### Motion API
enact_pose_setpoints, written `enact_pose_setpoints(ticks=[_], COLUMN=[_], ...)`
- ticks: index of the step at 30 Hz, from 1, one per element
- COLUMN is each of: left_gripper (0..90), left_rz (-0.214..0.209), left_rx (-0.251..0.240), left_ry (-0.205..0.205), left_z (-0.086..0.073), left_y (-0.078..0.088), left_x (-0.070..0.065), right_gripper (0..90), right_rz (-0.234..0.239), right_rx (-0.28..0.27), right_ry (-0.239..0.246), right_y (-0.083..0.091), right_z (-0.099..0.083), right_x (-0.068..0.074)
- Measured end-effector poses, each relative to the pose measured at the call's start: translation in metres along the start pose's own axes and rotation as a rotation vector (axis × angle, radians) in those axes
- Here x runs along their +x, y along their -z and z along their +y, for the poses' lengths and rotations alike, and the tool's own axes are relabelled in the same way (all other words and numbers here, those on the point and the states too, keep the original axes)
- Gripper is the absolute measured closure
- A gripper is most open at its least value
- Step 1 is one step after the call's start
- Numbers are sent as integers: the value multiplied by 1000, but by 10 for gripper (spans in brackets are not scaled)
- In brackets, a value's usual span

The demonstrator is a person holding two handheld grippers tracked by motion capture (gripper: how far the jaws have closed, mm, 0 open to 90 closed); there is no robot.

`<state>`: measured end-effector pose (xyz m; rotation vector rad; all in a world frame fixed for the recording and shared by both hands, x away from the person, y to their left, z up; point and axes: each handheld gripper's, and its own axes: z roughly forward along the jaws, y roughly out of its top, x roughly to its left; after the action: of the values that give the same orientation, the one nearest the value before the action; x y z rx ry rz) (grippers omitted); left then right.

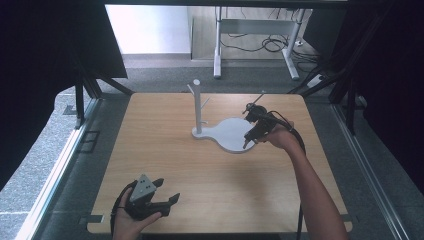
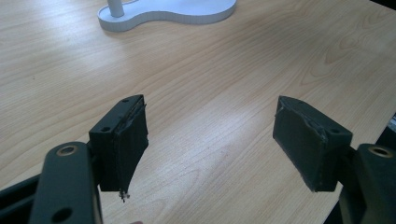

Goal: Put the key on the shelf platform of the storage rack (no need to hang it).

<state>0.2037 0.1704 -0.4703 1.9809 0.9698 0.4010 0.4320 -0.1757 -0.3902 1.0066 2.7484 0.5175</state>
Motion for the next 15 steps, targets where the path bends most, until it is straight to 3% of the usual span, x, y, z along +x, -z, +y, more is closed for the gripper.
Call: enact_pose_setpoints(ticks=[15], left_gripper=[266], left_rz=[0], left_rx=[-4], left_ry=[3], left_z=[0], left_y=[1], left_x=[2], right_gripper=[680], right_rz=[1], right_rx=[13], right_ry=[-20], right_y=[-17], right_z=[18], right_x=[-12])
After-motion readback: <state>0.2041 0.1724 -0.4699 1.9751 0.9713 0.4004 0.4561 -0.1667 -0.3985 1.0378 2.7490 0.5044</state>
